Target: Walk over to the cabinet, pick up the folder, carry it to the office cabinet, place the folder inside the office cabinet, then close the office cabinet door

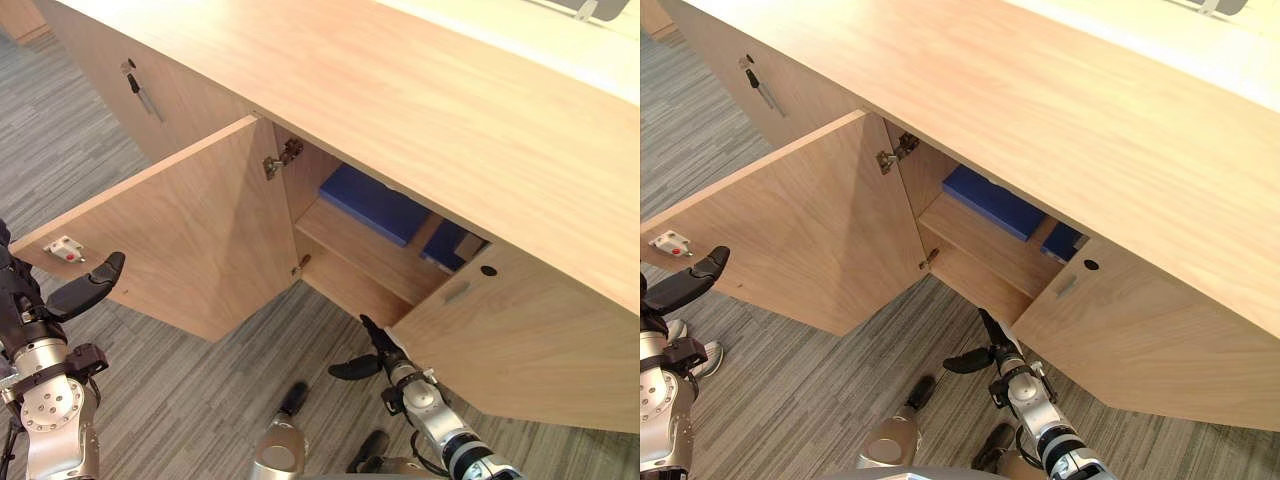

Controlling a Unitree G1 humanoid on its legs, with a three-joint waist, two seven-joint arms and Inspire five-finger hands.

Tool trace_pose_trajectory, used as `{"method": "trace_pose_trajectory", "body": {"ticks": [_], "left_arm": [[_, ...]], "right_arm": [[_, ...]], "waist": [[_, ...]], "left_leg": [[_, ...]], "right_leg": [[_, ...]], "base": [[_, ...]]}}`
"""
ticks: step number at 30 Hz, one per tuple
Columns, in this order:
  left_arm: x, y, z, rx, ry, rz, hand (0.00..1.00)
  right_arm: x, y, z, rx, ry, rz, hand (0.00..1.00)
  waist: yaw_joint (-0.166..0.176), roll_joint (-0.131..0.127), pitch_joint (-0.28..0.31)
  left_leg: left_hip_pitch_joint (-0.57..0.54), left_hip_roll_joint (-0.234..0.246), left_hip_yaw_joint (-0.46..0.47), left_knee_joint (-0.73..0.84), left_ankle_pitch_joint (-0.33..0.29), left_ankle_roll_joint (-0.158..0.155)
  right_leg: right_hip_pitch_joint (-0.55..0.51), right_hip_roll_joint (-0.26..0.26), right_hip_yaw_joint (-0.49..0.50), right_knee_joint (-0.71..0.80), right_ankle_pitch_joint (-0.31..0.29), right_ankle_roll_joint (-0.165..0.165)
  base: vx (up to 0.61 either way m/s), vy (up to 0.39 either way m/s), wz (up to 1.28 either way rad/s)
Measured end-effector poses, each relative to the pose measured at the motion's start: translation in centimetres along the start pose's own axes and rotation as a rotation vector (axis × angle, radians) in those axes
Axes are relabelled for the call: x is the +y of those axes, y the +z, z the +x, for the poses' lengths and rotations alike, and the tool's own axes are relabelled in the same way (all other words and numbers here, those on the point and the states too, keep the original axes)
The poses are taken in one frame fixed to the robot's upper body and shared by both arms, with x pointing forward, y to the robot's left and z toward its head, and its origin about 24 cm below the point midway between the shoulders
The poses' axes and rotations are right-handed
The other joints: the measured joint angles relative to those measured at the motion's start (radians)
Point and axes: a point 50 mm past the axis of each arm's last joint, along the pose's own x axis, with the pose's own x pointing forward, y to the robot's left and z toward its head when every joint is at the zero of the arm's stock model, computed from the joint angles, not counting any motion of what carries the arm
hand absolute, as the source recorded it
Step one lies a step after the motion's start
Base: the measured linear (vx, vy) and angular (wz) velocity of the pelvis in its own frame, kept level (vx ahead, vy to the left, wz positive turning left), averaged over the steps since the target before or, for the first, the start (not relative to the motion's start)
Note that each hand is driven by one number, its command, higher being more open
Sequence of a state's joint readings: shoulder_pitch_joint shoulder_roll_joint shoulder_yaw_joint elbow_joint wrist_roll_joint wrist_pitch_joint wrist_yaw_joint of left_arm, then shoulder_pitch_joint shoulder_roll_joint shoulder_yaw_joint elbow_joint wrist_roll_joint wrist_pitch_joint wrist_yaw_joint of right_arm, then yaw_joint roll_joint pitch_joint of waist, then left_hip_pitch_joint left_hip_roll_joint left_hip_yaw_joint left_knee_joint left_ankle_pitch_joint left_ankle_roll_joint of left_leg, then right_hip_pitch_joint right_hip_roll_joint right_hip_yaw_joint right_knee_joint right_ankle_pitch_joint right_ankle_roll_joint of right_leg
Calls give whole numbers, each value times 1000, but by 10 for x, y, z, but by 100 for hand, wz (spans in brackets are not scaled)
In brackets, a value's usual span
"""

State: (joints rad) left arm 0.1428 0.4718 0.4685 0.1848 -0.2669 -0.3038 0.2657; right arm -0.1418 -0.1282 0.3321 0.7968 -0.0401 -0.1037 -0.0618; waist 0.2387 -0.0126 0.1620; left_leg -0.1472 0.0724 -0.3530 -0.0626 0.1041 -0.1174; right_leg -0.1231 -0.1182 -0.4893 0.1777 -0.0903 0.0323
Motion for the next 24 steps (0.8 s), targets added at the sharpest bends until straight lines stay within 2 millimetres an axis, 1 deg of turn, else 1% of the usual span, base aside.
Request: {"method": "trace_pose_trajectory", "body": {"ticks": [4,8,11,12,13,14,15,16,17,18,20,21,24], "left_arm": [[1,-5,5,7,33,16,100],[-6,-5,13,-5,38,-9,100],[-13,-8,8,-1,46,-50,100],[-18,-7,4,-4,57,-98,100],[-23,-8,-2,-1,68,-149,100],[-27,-8,-13,3,88,-211,100],[-29,-8,-19,9,95,-236,100],[-32,-13,-35,41,105,-280,100],[-35,-18,-50,76,100,-297,100],[-37,-21,-58,99,90,-297,100],[-44,-32,-81,179,44,-291,100],[-49,-37,-93,226,20,-300,100],[-60,-44,-120,324,-59,-312,100]], "right_arm": [[-4,3,-1,-16,-19,20,100],[-6,1,-2,-12,-35,39,100],[-6,-2,-3,-4,-43,50,100],[-5,-3,-4,-2,-47,59,100],[-4,-3,-4,1,-54,74,100],[-4,-4,-4,4,-68,92,100],[-4,-4,-4,4,-75,100,100],[-3,-3,-4,3,-83,114,100],[-2,-2,-3,3,-93,129,100],[-2,-2,-3,4,-100,140,100],[-1,-6,-5,17,-122,164,100],[-1,-10,-7,28,-131,173,100],[0,-22,-13,67,-152,197,100]], "waist": [[-9,-2,-4],[-12,-7,-7],[-14,-8,-8],[-16,-9,-9],[-16,-10,-10],[-18,-11,-11],[-20,-12,-11],[-23,-12,-11],[-24,-13,-11],[-25,-13,-12],[-27,-13,-12],[-28,-14,-12],[-32,-15,-12]], "left_leg": [[4,9,13,0,2,-2],[3,14,14,-5,10,2],[1,12,14,-17,20,7],[1,11,14,-24,25,8],[-2,8,15,-24,28,9],[-4,3,18,-24,31,11],[-4,0,20,-24,32,13],[-3,-5,28,-24,34,16],[-2,-10,36,-24,36,18],[-2,-13,37,-24,38,20],[0,-21,38,-24,41,25],[4,-25,39,-24,43,28],[2,-30,62,-29,44,34]], "right_leg": [[6,13,13,-25,21,-6],[27,31,10,-81,52,-6],[35,34,7,-109,68,2],[35,34,7,-119,76,4],[35,33,7,-128,86,2],[35,33,9,-134,93,4],[35,32,11,-135,96,5],[36,28,17,-143,104,8],[36,24,24,-151,113,10],[38,22,24,-155,117,12],[46,15,23,-161,124,18],[51,11,22,-161,126,21],[54,2,22,-162,122,34]], "base": [[-48,-35,-12],[-50,-25,-1],[-17,-3,2],[0,0,0],[0,0,0],[0,0,0],[15,36,-7],[13,47,-12],[8,50,-12],[-1,44,-5],[-27,37,6],[-47,31,7],[-75,31,7]]}}
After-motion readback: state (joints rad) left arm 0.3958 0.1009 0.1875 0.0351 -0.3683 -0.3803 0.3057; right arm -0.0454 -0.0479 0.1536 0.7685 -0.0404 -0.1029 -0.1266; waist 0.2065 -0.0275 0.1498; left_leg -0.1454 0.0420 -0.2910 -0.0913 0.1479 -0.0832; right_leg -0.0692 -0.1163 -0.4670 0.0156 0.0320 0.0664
